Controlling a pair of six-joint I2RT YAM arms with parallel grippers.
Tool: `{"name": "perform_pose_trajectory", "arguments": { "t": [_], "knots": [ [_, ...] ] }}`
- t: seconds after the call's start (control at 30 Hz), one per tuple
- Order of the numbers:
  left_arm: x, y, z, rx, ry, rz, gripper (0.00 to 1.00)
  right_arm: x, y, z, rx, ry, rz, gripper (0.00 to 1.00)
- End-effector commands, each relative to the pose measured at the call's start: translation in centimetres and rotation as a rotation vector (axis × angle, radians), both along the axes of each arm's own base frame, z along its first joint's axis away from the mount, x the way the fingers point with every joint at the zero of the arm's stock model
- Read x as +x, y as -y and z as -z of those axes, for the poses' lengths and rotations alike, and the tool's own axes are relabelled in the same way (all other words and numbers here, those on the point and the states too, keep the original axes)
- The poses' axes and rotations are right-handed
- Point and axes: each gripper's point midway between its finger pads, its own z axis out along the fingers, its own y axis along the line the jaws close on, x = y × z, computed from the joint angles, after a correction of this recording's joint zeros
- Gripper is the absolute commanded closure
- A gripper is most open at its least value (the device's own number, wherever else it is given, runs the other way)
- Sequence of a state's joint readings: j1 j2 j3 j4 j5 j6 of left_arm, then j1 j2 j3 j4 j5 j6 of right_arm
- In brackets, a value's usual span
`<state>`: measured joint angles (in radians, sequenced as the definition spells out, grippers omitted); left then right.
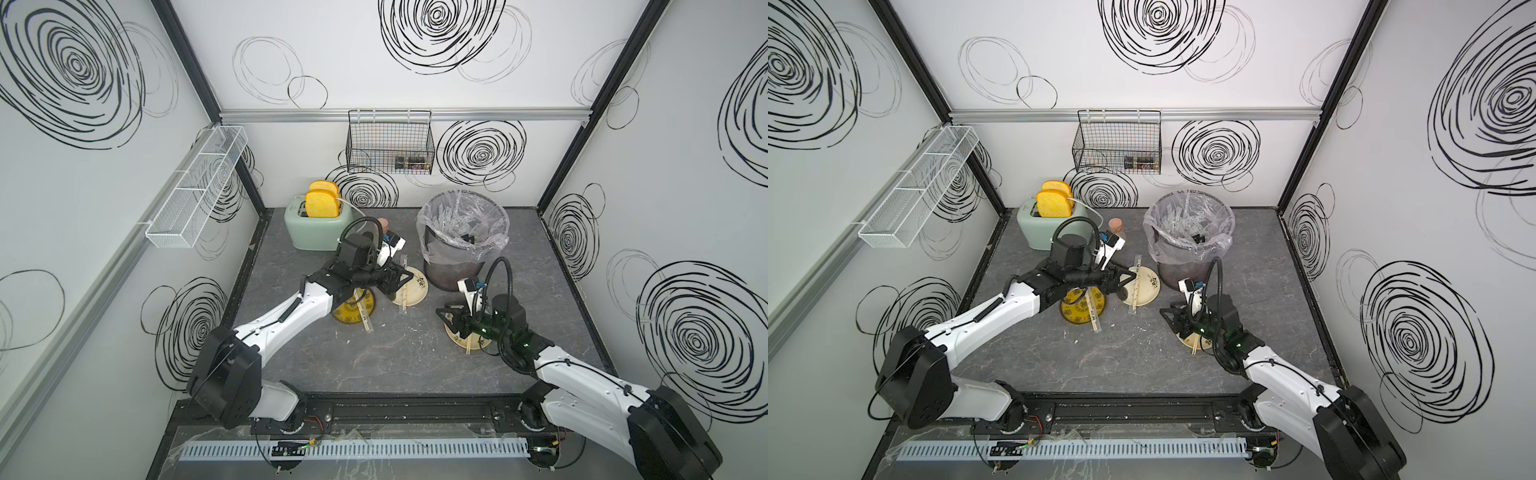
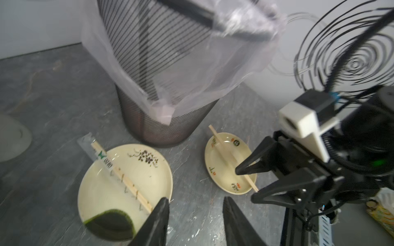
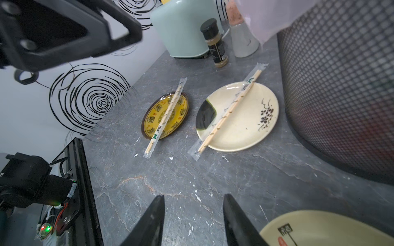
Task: Remove the packaging of disposable chopsticks
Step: Pick up the disposable chopsticks from the plate.
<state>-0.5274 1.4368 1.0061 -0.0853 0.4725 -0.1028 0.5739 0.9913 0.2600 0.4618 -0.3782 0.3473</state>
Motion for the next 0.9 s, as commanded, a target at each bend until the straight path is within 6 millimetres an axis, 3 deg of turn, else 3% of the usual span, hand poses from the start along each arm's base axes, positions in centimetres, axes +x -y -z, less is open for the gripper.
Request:
{"name": "perform_pose_trajectory", "arguments": {
  "t": [0.0, 0.17, 0.4, 0.63, 0.87],
  "knots": [
    [1.2, -1.3, 3.5, 0.188, -0.026, -0.086, 0.55, -0.3, -0.5, -0.6, 0.036, 0.096, -0.032, 0.52],
    [2.2, -0.7, 6.9, 0.341, -0.052, -0.143, 0.54, -0.8, -1.2, -0.5, -0.007, 0.115, -0.037, 0.52],
    [4.3, 0.6, 10.2, 0.426, -0.106, -0.188, 0.53, -1.6, -2.5, 0.1, -0.062, 0.144, -0.060, 0.52],
    [6.5, 0.8, 12.6, 0.448, -0.152, -0.231, 0.53, -1.9, -3.2, 0.0, -0.081, 0.156, -0.071, 0.52],
    [7.3, 0.6, 14.8, 0.469, -0.187, -0.234, 0.53, -1.7, -3.2, 0.2, -0.092, 0.152, -0.061, 0.52]
  ]
}}
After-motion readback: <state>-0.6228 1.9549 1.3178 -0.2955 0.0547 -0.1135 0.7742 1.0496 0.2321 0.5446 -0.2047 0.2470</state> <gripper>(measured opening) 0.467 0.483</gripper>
